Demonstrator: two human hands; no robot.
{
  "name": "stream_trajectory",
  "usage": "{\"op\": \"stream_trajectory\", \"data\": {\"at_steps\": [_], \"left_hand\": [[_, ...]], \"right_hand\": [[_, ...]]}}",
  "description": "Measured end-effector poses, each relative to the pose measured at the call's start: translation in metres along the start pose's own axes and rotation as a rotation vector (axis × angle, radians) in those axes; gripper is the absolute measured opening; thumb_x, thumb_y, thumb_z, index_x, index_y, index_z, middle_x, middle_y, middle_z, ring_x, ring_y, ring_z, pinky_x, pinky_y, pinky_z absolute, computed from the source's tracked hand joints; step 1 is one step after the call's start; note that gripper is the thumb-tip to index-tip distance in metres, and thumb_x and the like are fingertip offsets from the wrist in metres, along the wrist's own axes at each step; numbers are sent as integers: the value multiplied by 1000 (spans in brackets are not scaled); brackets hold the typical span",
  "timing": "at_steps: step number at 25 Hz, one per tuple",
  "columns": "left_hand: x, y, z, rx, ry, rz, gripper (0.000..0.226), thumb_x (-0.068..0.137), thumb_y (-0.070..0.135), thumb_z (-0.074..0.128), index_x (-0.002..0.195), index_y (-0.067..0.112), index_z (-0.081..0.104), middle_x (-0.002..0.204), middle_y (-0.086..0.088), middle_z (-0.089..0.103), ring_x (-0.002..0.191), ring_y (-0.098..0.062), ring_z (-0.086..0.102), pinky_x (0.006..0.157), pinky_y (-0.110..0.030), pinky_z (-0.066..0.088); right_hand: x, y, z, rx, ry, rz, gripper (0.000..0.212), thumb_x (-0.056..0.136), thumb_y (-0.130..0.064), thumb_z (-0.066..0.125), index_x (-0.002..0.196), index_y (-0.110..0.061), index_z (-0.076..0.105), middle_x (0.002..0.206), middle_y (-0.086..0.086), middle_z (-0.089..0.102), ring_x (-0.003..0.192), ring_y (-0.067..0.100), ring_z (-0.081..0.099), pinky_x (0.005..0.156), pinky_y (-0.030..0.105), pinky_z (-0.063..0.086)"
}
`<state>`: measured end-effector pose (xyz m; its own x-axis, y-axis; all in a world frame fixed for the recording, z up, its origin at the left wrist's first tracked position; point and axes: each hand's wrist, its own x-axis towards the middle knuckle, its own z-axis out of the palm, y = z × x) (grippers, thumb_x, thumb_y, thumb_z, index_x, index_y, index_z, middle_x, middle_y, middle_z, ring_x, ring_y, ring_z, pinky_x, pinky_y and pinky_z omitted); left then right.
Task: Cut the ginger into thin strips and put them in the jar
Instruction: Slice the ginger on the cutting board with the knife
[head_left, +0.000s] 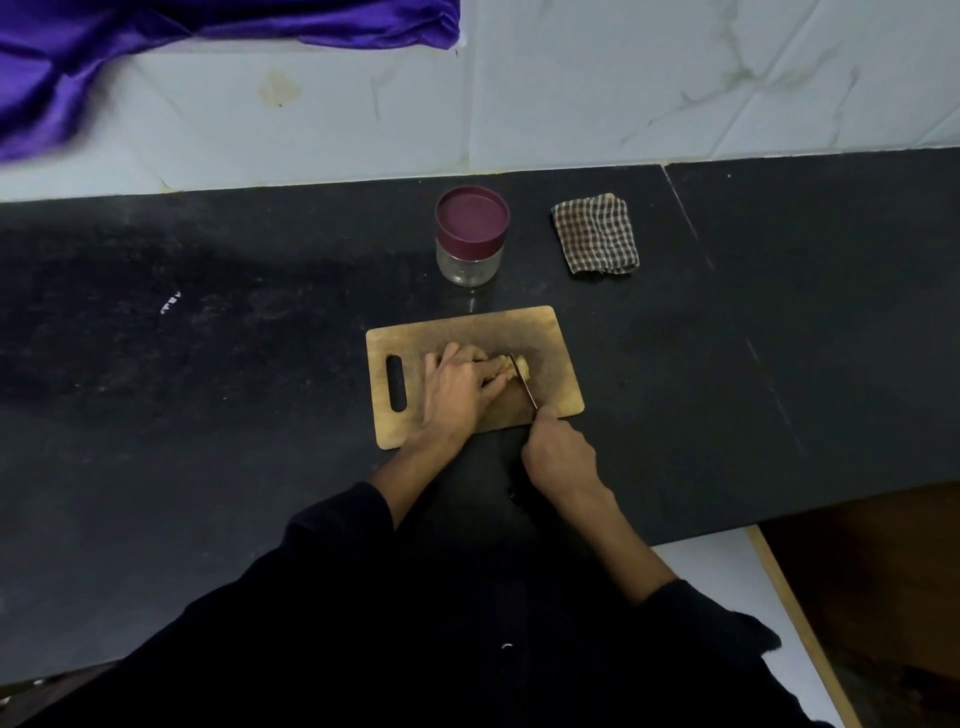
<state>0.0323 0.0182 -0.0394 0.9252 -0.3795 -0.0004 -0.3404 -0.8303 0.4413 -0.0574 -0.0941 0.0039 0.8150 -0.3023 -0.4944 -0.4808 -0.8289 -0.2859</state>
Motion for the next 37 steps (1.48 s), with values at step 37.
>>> {"op": "stream_trajectory", "data": {"at_steps": [37], "left_hand": [[1,0,-5,1,-27,29,34,94,37,53,127,28,61,119,4,59,108,-18,44,90,-36,29]], "right_hand": [[11,6,0,143,80,-120,9,105,-24,39,103,-15,42,91,5,57,89,30,62,72,41,46]]}}
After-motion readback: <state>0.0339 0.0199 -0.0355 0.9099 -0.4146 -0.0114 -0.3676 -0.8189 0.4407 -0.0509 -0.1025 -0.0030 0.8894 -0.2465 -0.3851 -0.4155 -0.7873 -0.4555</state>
